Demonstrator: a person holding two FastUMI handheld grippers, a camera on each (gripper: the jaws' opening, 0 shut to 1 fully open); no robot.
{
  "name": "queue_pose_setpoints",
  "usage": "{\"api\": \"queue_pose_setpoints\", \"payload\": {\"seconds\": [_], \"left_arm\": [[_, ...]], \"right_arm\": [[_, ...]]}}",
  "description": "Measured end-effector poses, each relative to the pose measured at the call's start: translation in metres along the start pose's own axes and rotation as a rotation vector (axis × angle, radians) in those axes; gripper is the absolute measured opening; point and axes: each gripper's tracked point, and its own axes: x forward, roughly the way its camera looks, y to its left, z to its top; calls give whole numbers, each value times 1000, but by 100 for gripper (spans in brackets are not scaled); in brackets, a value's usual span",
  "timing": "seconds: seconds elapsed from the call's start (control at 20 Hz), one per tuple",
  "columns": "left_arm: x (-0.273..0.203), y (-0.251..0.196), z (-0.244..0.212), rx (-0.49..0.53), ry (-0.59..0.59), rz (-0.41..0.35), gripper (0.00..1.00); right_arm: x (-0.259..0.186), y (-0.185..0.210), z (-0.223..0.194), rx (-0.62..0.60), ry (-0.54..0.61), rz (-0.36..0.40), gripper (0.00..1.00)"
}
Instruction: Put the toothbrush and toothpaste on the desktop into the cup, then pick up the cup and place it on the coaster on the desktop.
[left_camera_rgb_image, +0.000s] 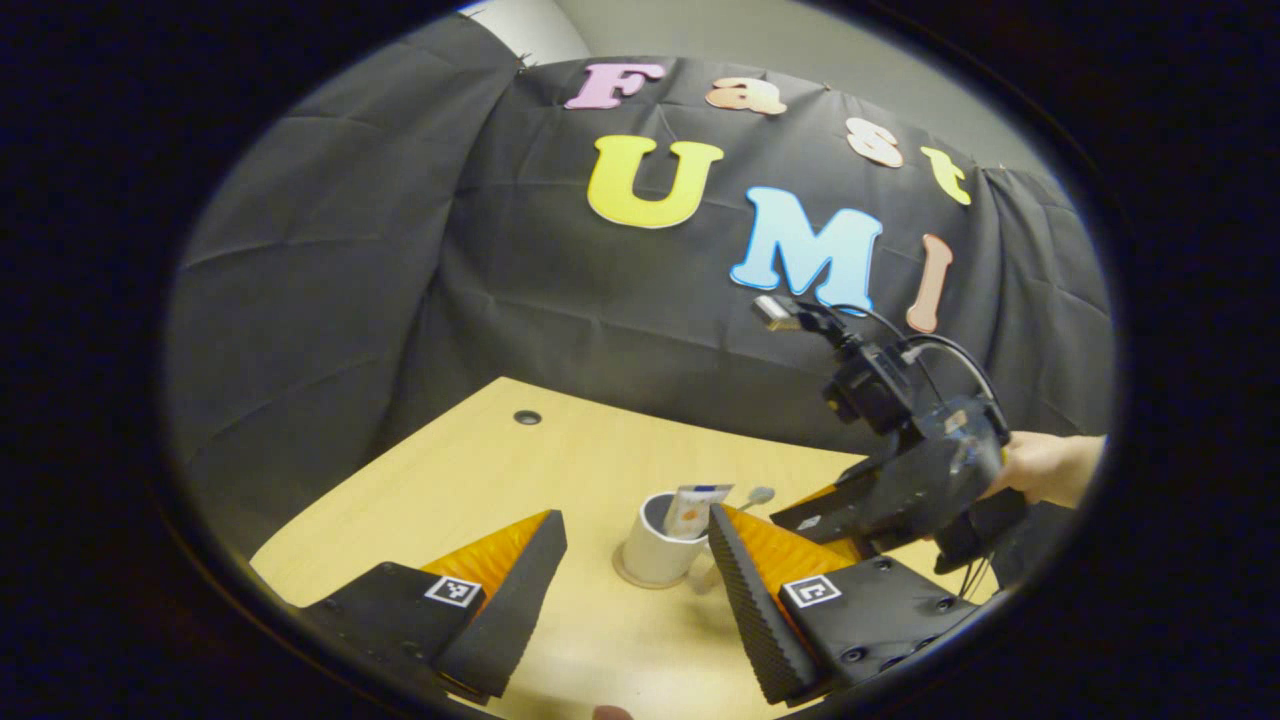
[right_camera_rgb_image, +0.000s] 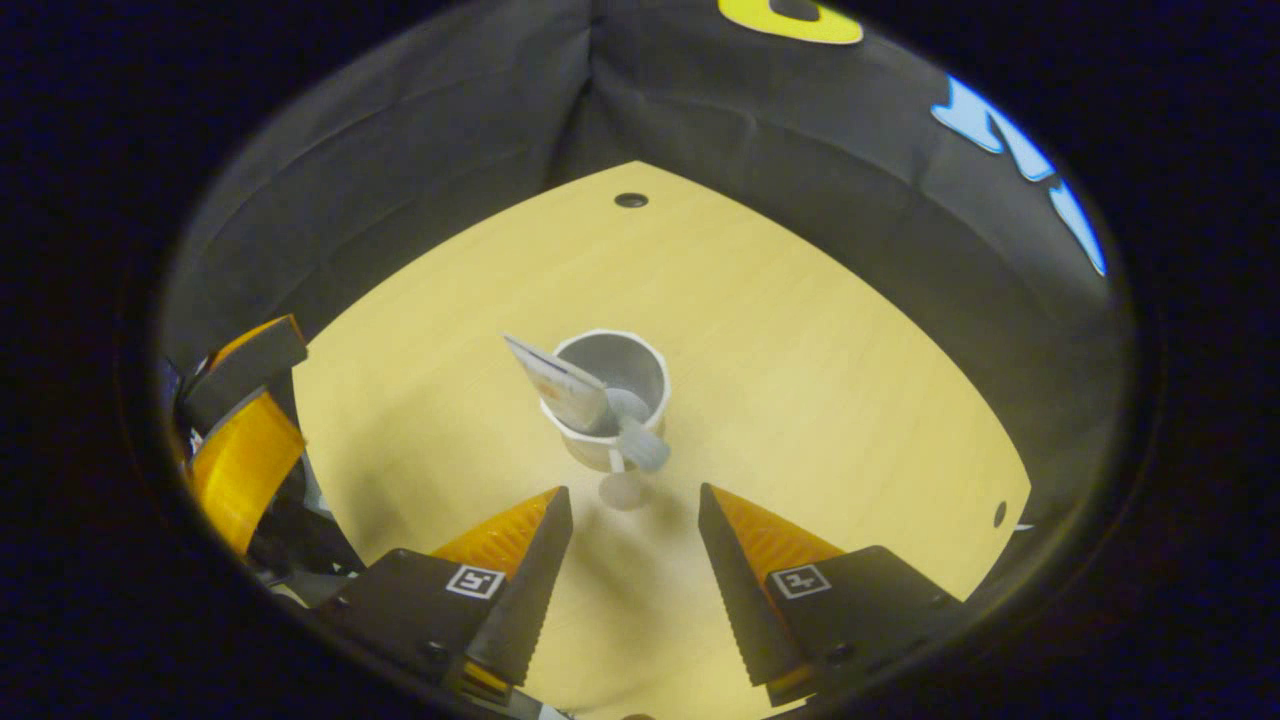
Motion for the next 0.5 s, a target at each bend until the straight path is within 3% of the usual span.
{"api": "queue_pose_setpoints", "payload": {"seconds": [0.3,0.5], "left_arm": [[28,-59,21,50,-31,-110,93],[35,-92,38,101,-81,-137,94]], "right_arm": [[-69,-40,-37,274,-245,-181,89],[-132,-72,-60,410,-487,-366,89]]}}
